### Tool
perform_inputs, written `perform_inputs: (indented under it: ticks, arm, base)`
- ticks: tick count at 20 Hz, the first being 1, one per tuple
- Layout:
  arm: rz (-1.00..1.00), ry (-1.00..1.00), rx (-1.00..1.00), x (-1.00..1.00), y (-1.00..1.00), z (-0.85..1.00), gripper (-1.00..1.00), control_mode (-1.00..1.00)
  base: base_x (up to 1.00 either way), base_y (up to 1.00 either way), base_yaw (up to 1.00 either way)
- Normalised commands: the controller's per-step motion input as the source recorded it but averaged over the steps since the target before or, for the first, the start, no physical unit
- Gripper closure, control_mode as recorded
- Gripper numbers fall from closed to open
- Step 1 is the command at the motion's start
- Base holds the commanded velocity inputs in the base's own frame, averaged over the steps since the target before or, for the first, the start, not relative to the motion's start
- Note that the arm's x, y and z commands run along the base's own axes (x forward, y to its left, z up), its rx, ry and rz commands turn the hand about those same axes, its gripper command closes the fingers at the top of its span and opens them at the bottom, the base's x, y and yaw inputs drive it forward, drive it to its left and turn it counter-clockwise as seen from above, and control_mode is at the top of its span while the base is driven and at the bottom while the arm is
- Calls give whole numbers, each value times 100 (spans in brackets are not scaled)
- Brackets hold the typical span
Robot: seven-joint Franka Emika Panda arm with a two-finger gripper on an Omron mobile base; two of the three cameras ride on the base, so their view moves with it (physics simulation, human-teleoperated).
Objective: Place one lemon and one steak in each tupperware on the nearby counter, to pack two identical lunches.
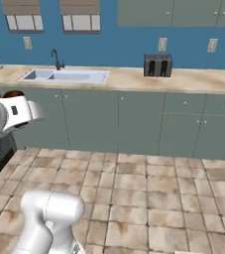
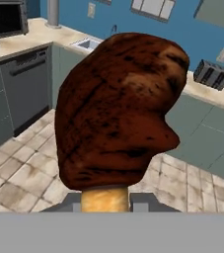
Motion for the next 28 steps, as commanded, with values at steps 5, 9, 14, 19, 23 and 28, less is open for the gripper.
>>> perform_inputs:
  ticks: [5,9,14,19,23,28]
  arm:
    - [0,0,0,0,0,0,100,100]
    - [0,0,0,0,0,0,100,100]
    - [0,0,0,0,0,0,100,100]
    - [0,0,0,0,0,0,100,100]
    - [0,0,0,0,0,0,100,100]
    - [0,0,0,0,0,0,100,100]
  base:
    - [100,-11,49]
    - [100,0,56]
    - [84,4,65]
    - [30,5,81]
    - [10,14,82]
    - [8,40,76]
